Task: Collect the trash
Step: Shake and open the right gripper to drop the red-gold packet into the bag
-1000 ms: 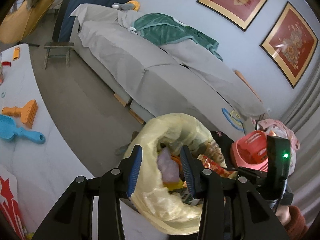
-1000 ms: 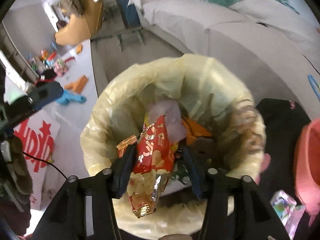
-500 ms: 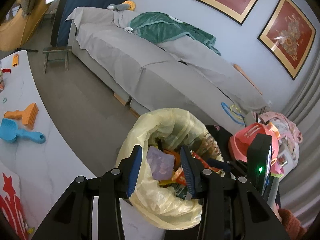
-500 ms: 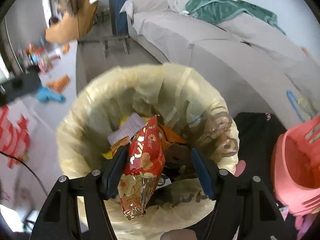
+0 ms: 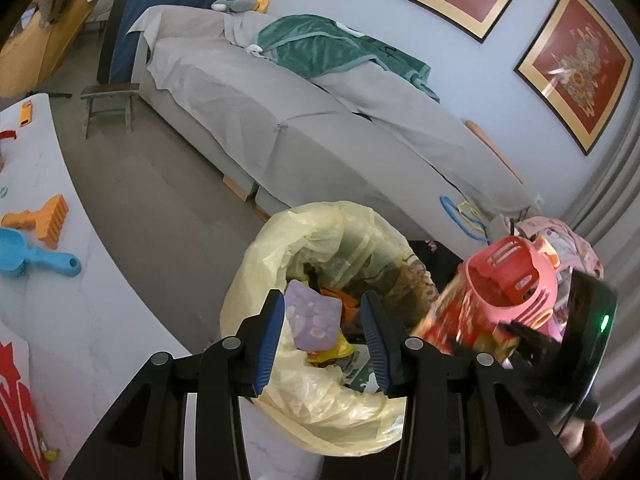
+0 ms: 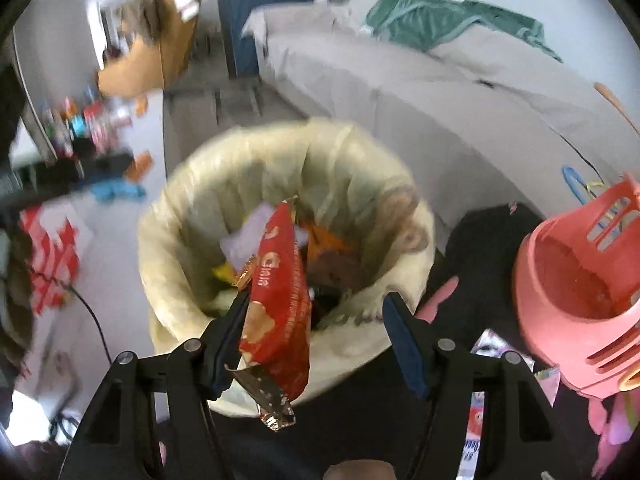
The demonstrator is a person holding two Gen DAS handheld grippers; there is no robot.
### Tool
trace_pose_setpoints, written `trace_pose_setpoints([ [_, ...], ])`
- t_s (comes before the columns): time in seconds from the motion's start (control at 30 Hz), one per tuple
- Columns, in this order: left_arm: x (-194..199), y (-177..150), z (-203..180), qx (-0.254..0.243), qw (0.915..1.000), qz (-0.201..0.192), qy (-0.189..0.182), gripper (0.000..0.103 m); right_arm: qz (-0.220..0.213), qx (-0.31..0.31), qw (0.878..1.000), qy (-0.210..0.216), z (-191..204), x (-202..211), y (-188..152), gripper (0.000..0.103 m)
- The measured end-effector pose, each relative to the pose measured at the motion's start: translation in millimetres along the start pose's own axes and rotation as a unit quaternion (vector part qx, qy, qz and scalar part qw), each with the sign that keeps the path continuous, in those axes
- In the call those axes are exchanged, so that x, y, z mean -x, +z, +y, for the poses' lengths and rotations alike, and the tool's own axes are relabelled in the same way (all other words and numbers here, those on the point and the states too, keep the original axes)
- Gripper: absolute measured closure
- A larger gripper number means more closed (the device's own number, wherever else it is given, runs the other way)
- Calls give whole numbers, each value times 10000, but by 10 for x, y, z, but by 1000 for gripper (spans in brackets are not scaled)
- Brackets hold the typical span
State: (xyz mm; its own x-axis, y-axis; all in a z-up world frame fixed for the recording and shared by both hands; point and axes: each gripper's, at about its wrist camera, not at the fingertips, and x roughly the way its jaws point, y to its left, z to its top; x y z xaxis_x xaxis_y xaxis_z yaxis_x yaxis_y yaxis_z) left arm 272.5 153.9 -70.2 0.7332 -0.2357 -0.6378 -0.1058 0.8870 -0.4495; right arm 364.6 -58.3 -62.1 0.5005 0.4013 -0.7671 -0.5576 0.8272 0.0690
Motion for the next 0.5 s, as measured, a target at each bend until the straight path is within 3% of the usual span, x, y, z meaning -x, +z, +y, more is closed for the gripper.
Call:
trace_pose_setpoints([
  [0.13, 24, 12, -39, -73, 10000, -4, 35, 62, -441, -617, 9961, 450, -142, 29, 220, 38],
  [0.23, 36, 34, -20, -78, 10000, -8, 11, 62, -349, -282, 9986, -265, -31, -101, 374, 36],
  [0.3, 15, 38, -26, -102, 9999, 59, -100, 62, -155, 49, 9989, -442, 79, -201, 409, 36],
  [0.5, -129, 149, -122, -276, 9954, 483, -782, 62, -221, 508, 9984, -85, 250, -223, 313, 36],
])
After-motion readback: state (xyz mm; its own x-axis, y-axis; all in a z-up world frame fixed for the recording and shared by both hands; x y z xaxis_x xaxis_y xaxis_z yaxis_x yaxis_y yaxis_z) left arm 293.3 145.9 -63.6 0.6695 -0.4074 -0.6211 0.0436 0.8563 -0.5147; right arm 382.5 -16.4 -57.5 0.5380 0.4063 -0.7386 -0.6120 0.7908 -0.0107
